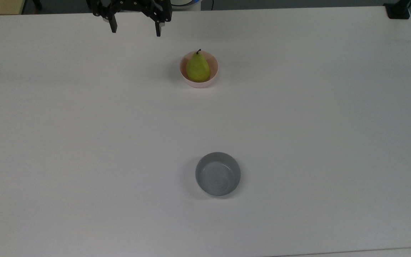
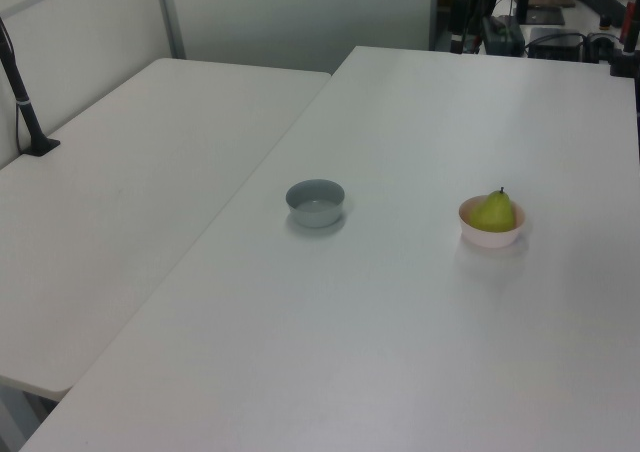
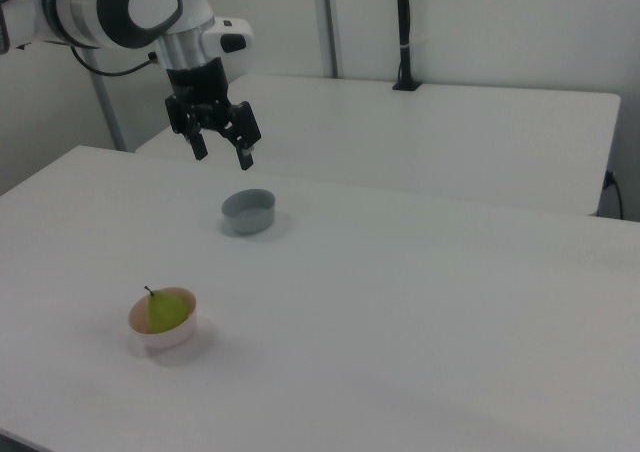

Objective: Pick up a pear from the bowl

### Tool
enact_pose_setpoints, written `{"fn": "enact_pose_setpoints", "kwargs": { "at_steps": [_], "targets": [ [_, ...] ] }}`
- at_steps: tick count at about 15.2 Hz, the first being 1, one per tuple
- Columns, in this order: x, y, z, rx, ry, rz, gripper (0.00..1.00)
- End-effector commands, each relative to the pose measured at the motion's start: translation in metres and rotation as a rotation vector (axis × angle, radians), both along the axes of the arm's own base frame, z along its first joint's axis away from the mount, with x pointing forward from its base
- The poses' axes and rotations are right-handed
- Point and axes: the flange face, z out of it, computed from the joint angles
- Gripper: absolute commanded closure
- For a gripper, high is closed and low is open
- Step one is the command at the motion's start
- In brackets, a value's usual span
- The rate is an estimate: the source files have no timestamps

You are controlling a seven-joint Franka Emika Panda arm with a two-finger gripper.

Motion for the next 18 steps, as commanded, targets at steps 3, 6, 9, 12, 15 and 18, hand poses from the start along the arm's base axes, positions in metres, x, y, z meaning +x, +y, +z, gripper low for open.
{"fn": "enact_pose_setpoints", "kwargs": {
  "at_steps": [3, 6, 9, 12, 15, 18],
  "targets": [
    [-0.027, 0.055, -0.048, 0.021, 0.131, 0.134, 0.0],
    [-0.043, 0.081, -0.086, 0.019, 0.209, 0.221, 0.0],
    [-0.058, 0.104, -0.13, 0.014, 0.254, 0.306, 0.0],
    [-0.071, 0.121, -0.169, 0.0, 0.284, 0.347, 0.0],
    [-0.078, 0.133, -0.201, -0.015, 0.278, 0.384, 0.0],
    [-0.075, 0.135, -0.217, -0.027, 0.27, 0.393, 0.02]
  ]
}}
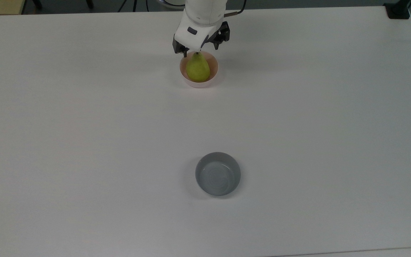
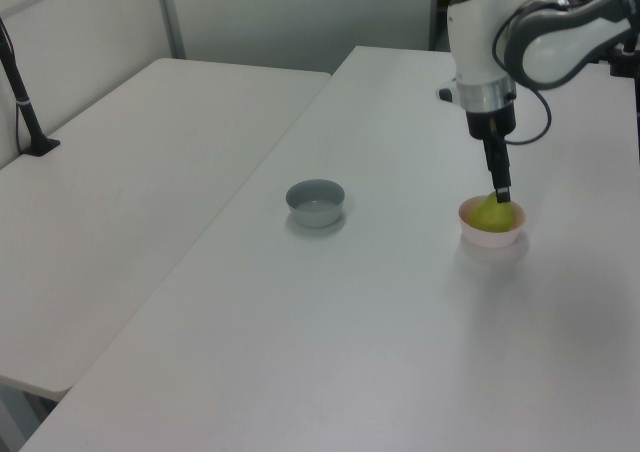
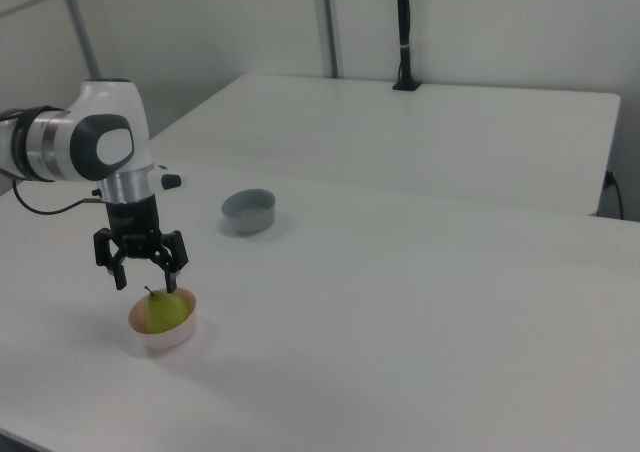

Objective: Pick up a pear from the bowl
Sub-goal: 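Move the open gripper over the green pear and lower it, then close the gripper around the green pear in the pink bowl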

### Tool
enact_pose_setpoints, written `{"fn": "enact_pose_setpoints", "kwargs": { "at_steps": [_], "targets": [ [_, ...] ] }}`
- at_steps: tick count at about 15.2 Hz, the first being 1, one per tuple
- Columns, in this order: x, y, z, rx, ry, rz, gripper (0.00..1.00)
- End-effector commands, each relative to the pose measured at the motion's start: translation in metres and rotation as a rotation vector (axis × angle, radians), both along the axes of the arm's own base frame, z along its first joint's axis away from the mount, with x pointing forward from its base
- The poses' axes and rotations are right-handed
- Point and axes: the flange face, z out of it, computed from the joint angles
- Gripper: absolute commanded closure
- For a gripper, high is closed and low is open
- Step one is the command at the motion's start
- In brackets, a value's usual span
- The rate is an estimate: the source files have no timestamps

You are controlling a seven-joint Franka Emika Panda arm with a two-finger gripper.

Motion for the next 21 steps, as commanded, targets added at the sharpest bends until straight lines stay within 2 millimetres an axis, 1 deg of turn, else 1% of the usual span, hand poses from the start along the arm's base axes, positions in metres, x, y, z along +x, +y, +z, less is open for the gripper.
{"fn": "enact_pose_setpoints", "kwargs": {
  "at_steps": [1, 3, 5, 8, 11, 13, 15, 16, 21],
  "targets": [
    [-0.002, 0.0, -0.02, -0.014, -0.02, 0.047, 0.05],
    [0.003, -0.003, -0.032, -0.035, -0.025, 0.06, 0.09],
    [0.005, -0.003, -0.041, -0.038, -0.025, 0.063, 0.15],
    [0.006, -0.001, -0.044, -0.039, -0.024, 0.067, 0.18],
    [0.006, 0.0, -0.053, -0.05, -0.01, 0.075, 0.24],
    [0.006, -0.001, -0.055, -0.057, -0.009, 0.081, 0.46],
    [0.006, -0.001, -0.053, -0.057, -0.01, 0.081, 0.65],
    [0.006, -0.001, -0.052, -0.057, -0.012, 0.079, 0.69],
    [0.004, -0.002, -0.037, -0.06, -0.007, 0.074, 0.72]
  ]
}}
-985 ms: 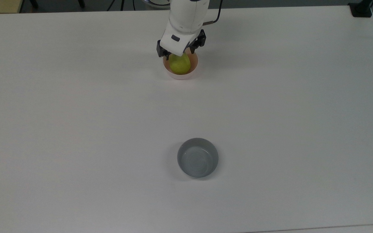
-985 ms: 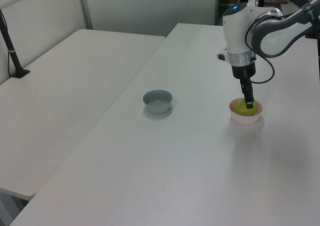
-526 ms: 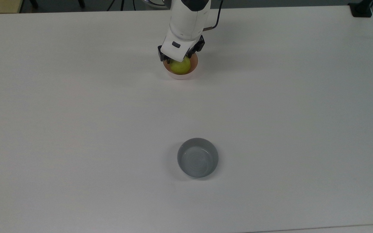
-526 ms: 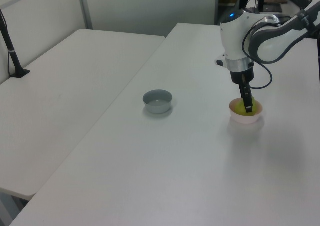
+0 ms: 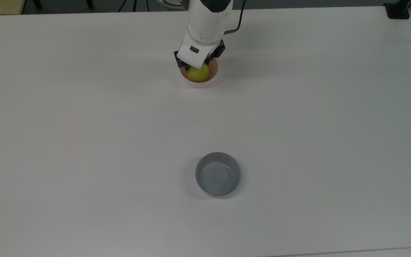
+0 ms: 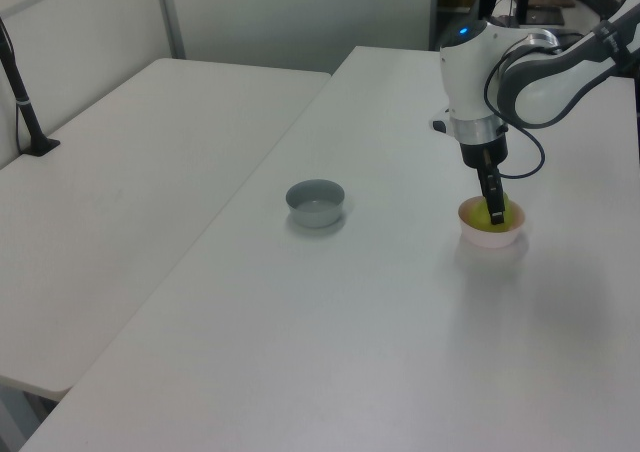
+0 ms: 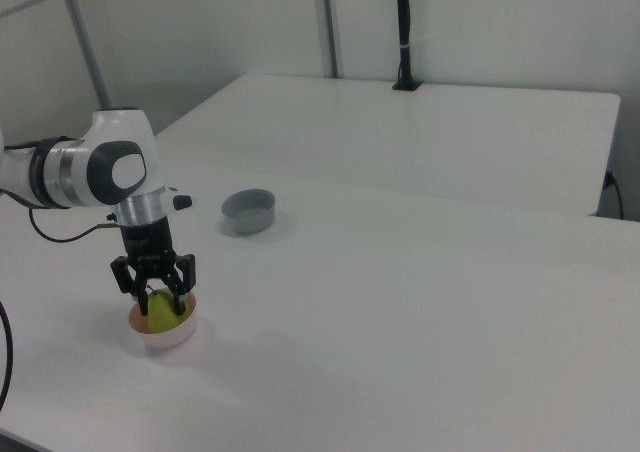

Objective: Pick up a pear from the bowl
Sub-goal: 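Close the gripper around the green pear in the pink bowl, then lift the held pear up out of the pink bowl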

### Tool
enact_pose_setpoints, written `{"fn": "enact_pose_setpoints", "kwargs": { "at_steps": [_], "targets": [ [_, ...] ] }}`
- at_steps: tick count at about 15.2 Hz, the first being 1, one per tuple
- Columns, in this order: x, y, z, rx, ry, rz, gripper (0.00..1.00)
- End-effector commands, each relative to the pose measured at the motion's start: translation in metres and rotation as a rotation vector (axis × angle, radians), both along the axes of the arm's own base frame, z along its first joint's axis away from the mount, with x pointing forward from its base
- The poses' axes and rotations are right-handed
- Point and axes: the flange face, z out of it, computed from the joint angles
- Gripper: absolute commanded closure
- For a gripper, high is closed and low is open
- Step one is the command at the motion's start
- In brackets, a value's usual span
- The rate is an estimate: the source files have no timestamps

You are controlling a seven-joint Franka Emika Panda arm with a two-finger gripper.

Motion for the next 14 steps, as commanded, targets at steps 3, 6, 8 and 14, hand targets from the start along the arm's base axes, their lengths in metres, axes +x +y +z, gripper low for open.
{"fn": "enact_pose_setpoints", "kwargs": {
  "at_steps": [3, 6, 8, 14],
  "targets": [
    [-0.001, 0.001, 0.033, -0.011, 0.005, 0.017, 0.72],
    [0.001, 0.004, 0.057, -0.007, 0.012, 0.008, 0.72],
    [0.001, 0.009, 0.084, -0.006, 0.021, 0.006, 0.72],
    [0.007, 0.0, 0.168, 0.007, 0.036, -0.032, 0.72]
  ]
}}
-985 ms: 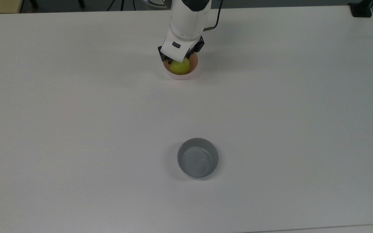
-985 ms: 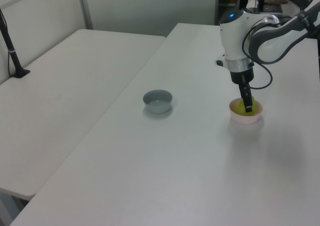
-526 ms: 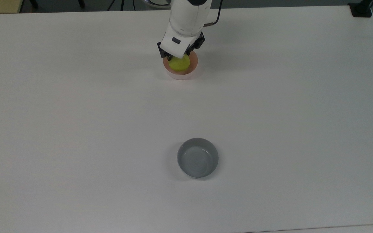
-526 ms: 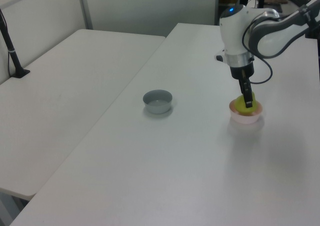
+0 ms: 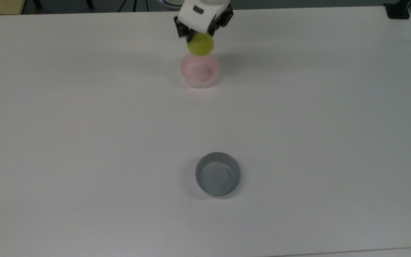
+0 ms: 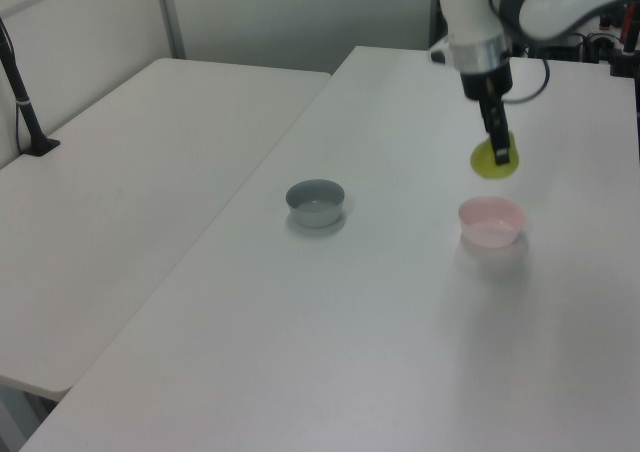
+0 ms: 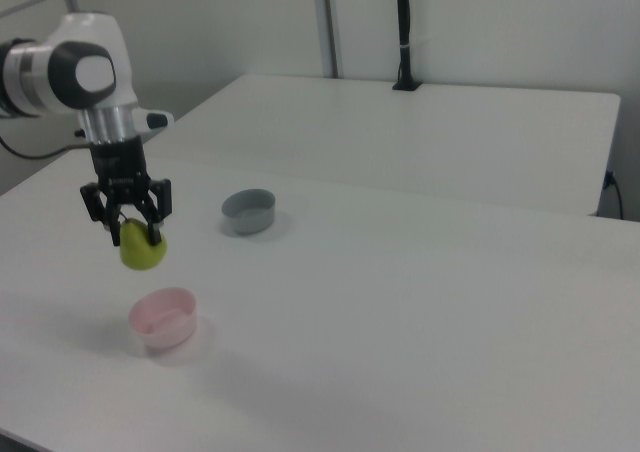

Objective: Pick up a pear from the bowl
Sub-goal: 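Lift the held pear up out of the pink bowl, then carry the pear sideways away from the pink bowl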

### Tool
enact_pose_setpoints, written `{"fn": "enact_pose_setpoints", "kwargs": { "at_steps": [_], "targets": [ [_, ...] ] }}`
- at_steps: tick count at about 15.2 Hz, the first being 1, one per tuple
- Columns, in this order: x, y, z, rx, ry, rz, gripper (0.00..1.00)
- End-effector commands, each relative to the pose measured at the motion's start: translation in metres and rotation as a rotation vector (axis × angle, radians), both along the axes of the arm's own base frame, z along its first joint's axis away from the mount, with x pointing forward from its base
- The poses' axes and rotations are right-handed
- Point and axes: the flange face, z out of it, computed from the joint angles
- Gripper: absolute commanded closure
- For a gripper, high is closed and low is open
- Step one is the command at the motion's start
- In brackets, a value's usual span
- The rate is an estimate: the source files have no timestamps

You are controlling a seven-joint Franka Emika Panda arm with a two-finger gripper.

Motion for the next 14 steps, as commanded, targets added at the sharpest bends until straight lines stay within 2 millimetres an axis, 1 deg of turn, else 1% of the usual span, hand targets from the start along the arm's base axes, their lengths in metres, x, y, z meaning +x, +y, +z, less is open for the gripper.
{"fn": "enact_pose_setpoints", "kwargs": {
  "at_steps": [1, 3, 4, 5, 6, 7, 8, 9, 10, 14],
  "targets": [
    [0.002, -0.018, 0.032, 0.014, 0.018, -0.034, 0.72],
    [0.008, -0.045, 0.026, 0.008, 0.026, -0.07, 0.72],
    [0.012, -0.063, 0.021, 0.011, 0.035, -0.077, 0.72],
    [0.015, -0.095, 0.013, 0.021, 0.051, -0.087, 0.72],
    [0.019, -0.117, 0.007, 0.027, 0.06, -0.1, 0.72],
    [0.021, -0.147, 0.0, 0.035, 0.067, -0.123, 0.72],
    [0.024, -0.166, -0.01, 0.04, 0.067, -0.14, 0.71],
    [0.027, -0.18, -0.02, 0.043, 0.067, -0.156, 0.71],
    [0.03, -0.19, -0.034, 0.038, 0.071, -0.164, 0.71],
    [0.031, -0.225, -0.086, -0.005, 0.072, -0.186, 0.71]
  ]
}}
